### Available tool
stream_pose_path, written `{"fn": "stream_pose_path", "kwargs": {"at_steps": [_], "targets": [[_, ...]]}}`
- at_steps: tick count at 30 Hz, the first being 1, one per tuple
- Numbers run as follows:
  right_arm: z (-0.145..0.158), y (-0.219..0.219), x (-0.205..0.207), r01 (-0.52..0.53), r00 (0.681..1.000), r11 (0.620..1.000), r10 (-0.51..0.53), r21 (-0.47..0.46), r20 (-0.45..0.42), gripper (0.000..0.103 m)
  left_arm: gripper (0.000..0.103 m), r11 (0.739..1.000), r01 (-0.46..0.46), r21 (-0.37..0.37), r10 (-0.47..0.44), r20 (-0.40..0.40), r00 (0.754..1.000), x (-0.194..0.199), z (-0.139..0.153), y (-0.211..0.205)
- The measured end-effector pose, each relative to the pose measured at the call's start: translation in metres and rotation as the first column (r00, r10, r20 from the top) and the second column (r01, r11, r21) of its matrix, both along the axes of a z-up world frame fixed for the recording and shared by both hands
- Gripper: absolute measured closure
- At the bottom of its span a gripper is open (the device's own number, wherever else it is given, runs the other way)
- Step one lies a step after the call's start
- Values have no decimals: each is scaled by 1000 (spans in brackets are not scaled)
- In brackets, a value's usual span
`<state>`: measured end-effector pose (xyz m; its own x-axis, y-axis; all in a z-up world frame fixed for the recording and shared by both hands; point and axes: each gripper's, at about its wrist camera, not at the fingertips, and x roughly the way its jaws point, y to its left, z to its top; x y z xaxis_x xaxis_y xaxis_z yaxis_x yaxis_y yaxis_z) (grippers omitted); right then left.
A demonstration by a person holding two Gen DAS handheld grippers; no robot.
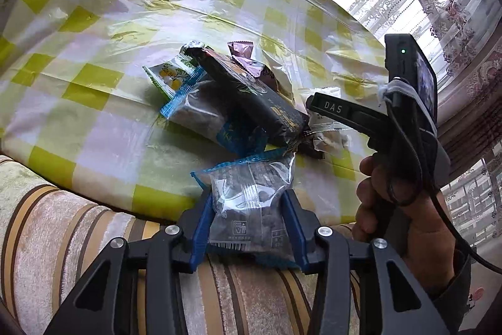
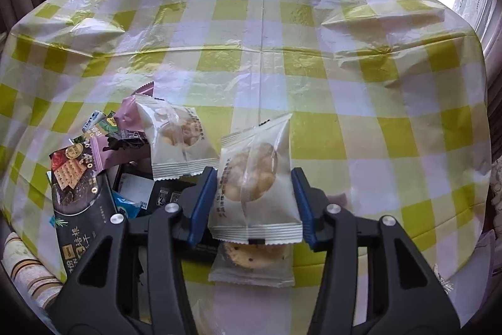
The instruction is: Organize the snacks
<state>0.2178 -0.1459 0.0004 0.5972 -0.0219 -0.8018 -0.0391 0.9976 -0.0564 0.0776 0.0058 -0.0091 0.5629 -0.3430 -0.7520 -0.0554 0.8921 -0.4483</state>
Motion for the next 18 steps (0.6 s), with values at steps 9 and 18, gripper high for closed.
{"fn": "stream_pose_path", "kwargs": {"at_steps": [9, 18], "targets": [[18, -18, -24, -18, 997, 996, 11, 84, 81, 77, 60, 1000, -30, 8, 30, 37, 999, -8, 6, 1], [5, -49, -48, -32, 998, 982, 43, 185, -53, 75, 60, 999, -28, 27, 26, 61, 998, -26, 12, 0]]}}
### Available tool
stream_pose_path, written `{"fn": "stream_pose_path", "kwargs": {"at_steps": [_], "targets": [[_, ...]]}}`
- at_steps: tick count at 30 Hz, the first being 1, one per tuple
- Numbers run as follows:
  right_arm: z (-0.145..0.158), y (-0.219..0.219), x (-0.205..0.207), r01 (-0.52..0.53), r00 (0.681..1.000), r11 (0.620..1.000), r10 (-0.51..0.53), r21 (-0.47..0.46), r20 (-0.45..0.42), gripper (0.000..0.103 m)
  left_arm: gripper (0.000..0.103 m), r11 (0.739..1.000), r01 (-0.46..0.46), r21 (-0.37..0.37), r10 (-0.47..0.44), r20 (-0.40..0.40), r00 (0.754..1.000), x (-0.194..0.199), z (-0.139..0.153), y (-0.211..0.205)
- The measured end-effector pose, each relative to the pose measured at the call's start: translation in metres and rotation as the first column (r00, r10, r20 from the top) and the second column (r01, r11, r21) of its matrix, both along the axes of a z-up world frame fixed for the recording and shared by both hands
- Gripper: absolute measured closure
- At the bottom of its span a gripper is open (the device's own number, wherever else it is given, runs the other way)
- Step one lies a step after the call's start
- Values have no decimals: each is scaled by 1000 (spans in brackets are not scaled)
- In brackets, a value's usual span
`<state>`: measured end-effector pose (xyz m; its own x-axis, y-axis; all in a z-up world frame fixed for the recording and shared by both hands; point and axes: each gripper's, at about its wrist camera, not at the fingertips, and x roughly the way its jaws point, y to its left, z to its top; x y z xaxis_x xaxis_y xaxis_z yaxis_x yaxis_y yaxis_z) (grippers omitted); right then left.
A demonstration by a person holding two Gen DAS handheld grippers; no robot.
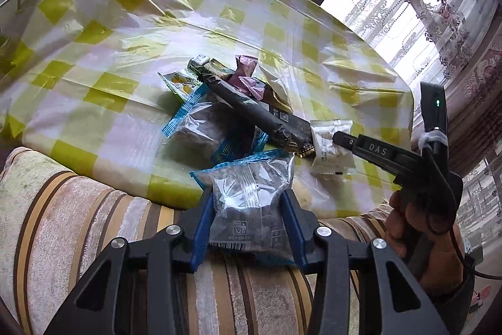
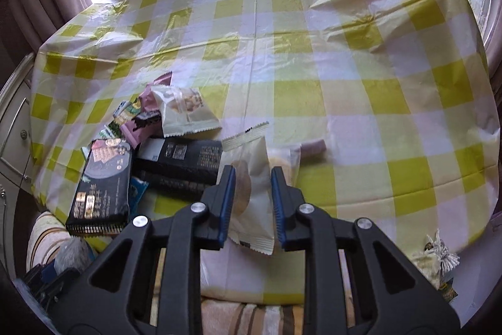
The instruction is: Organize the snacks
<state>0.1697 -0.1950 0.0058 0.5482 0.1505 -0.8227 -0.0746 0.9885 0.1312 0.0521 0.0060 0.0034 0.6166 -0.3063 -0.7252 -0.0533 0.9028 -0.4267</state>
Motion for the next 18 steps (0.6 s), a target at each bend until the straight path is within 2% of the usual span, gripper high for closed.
{"fn": "stream_pose_path", "kwargs": {"at_steps": [4, 6, 8, 12, 16, 18], "targets": [[-15, -10, -15, -11, 996, 999, 8, -44, -86, 35, 60, 1000, 6, 23, -6, 12, 1000, -7, 4, -3], [-16, -10, -20, -9, 996, 997, 2, -80, -88, 33, 60, 999, 6, 40, -7, 18, 1000, -10, 6, -4], [-12, -9, -22, 4, 998, 994, -11, -112, -65, 23, 60, 998, 1, 66, -3, 29, 1000, -13, 8, -7], [-13, 2, -15, 14, 997, 987, -26, -157, -71, 20, 60, 992, 24, 121, -27, 22, 999, -15, 11, -15], [-27, 12, 0, 9, 992, 984, -31, -177, -120, 19, 60, 994, 65, 93, -67, 22, 998, -17, 14, -20], [-33, 16, 2, -3, 991, 983, -21, -185, -129, 34, 60, 993, 86, 77, -88, 31, 996, -20, 15, -23]]}}
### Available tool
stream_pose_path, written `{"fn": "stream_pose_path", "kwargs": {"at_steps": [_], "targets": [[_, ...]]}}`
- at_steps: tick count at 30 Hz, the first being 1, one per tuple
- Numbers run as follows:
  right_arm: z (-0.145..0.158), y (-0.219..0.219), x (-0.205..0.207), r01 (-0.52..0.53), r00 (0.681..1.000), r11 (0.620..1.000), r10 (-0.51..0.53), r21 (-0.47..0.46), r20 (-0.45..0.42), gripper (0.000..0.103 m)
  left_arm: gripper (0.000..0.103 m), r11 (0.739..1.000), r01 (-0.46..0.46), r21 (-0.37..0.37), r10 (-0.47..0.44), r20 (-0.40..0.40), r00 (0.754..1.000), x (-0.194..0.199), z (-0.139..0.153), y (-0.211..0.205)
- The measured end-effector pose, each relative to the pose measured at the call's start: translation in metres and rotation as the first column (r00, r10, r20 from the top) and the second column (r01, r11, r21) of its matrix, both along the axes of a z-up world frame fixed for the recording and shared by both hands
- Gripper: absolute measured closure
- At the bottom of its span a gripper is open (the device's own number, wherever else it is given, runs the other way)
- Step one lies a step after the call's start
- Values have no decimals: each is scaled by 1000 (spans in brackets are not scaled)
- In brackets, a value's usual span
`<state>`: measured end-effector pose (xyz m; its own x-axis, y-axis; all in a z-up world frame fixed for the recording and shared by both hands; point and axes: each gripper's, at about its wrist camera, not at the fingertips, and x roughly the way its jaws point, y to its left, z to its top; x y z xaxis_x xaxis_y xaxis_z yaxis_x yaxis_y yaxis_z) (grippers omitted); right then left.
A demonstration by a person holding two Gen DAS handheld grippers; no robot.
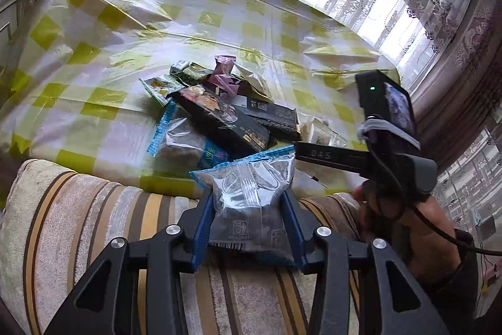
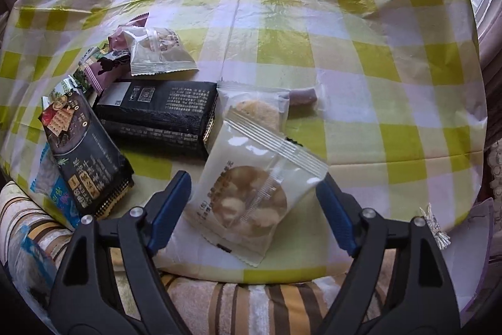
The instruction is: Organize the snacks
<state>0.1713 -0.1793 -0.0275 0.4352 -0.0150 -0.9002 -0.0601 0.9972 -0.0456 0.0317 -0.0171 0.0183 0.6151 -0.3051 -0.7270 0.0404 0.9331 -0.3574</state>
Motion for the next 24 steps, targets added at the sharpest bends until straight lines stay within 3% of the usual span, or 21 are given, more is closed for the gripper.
{"fn": "stream_pose_path", "kwargs": {"at_steps": [2, 4, 17, 24], "targets": [[1, -1, -2, -3, 1000, 1000, 3, 18, 6, 45, 60, 1000, 6, 0, -6, 5, 1000, -3, 1, -2], [3, -6, -4, 3, 1000, 999, -4, 39, 9, 48, 60, 1000, 10, -1, -10, 8, 1000, -3, 1, -3], [40, -44, -45, 13, 988, 987, -38, 163, 151, 51, 60, 999, 52, -3, -52, 35, 998, 0, 10, -19], [63, -85, -71, 69, 972, 981, -107, 182, 210, 51, 60, 988, 151, 1, -151, 79, 985, 10, 24, -55]]}}
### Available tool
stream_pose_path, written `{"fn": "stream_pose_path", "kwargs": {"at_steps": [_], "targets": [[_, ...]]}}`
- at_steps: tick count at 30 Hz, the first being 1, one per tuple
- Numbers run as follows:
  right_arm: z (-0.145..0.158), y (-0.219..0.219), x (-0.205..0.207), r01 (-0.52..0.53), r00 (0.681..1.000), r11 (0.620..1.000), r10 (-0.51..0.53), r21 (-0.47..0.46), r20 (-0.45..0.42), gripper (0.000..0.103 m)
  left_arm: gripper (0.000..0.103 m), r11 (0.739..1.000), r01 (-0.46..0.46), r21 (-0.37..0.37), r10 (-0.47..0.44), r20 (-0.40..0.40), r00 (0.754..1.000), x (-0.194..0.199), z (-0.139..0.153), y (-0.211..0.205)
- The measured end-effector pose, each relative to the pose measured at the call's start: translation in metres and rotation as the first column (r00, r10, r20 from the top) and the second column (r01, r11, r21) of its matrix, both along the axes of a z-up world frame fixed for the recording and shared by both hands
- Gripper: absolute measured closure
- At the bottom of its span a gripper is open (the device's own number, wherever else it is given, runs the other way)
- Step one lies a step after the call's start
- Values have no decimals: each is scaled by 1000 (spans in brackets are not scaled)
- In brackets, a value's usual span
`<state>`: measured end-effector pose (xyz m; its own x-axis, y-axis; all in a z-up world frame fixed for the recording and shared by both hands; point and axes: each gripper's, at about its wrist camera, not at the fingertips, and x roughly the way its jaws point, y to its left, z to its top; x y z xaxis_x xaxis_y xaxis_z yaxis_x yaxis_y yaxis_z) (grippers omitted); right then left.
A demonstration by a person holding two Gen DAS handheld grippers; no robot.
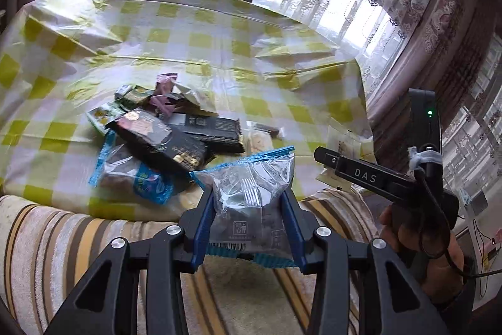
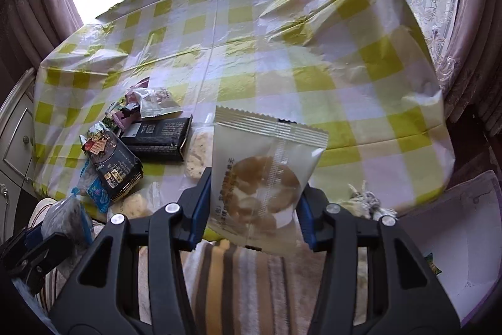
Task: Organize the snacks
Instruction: 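Carry both packets to the white box and open both tools to drop them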
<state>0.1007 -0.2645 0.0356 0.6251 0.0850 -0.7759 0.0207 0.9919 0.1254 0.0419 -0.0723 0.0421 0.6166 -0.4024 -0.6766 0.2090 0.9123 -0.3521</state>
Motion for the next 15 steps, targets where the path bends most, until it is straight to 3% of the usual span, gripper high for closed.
{"fn": "stream_pose_path", "kwargs": {"at_steps": [7, 15], "targets": [[19, -55, -33, 113, 993, 992, -110, -56, 45, 51, 60, 983, 185, 0, -185, 27, 982, 15, 10, -69], [6, -121, -69, 263, 965, 953, -262, -150, 31, 51, 60, 909, 415, 24, -415, -5, 910, 22, 5, -169]]}}
